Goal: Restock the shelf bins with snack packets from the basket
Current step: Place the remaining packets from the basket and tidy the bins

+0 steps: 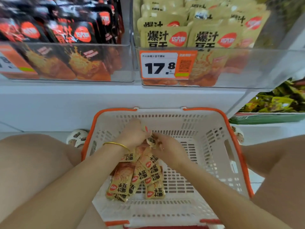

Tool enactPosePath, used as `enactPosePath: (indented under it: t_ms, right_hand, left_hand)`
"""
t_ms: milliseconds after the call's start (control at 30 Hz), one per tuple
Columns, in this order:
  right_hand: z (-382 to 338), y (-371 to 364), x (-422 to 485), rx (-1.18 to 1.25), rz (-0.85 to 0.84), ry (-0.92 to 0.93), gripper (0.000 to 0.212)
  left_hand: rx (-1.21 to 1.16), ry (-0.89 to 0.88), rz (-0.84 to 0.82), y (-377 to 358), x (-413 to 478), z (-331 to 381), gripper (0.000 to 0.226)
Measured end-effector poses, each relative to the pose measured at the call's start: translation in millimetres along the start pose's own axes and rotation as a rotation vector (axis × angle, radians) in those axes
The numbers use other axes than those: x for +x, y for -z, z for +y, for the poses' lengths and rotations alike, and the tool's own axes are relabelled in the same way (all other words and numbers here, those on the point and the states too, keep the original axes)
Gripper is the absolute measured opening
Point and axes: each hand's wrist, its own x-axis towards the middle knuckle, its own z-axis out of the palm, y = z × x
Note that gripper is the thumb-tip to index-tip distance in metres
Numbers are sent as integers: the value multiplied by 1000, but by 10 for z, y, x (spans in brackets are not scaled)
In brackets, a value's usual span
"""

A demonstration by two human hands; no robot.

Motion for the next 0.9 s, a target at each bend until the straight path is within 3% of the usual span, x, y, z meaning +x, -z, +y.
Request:
enactPosePath:
  t_ms: [67, 100, 167, 300, 367, 433, 500, 567, 633, 700, 767, 900]
  right_hand:
    - [-14, 318, -116, 183, -40, -64, 56]
    - [-13, 478, -170, 227, -17, -97, 62]
    - [-23, 772, -244, 214, 38, -122, 70]
    - [-126, 1313, -409, 192, 20, -35, 27]
    - [-170, 1624, -579, 360, 27, 1, 22]
    - [-234, 1975, -751, 553, 78, 52, 27]
    - [-302, 2312, -850, 706, 228, 74, 26]
    - [-322, 2603, -807, 748, 482, 75, 11]
    - [-333, 2860, -625, 641, 753, 48, 10]
    - [-350, 3076, -397, 499, 915, 34, 12]
    - [-362, 3205, -213, 375, 883, -18, 23]
    - [-260, 3198, 121, 133, 579, -210, 27]
  left_hand:
    - [97, -78, 10, 48, -68, 133, 14]
    - [112, -122, 8, 73, -96, 199, 28]
    - [119, -202, -31, 144, -191, 400, 31]
    - [219, -399, -89, 242, -399, 897, 25]
    - [226, -542, -14, 274, -536, 1195, 19]
    - [133, -680, 162, 312, -682, 1522, 13]
    - [93, -849, 373, 372, -741, 1803, 12]
    - [280, -984, 554, 440, -656, 2029, 20]
    - [526, -990, 631, 498, -521, 2189, 35]
    - [716, -953, 650, 522, -401, 2281, 54]
    - [805, -892, 656, 498, -295, 2298, 64]
    - [866, -818, 692, 441, -198, 2232, 78]
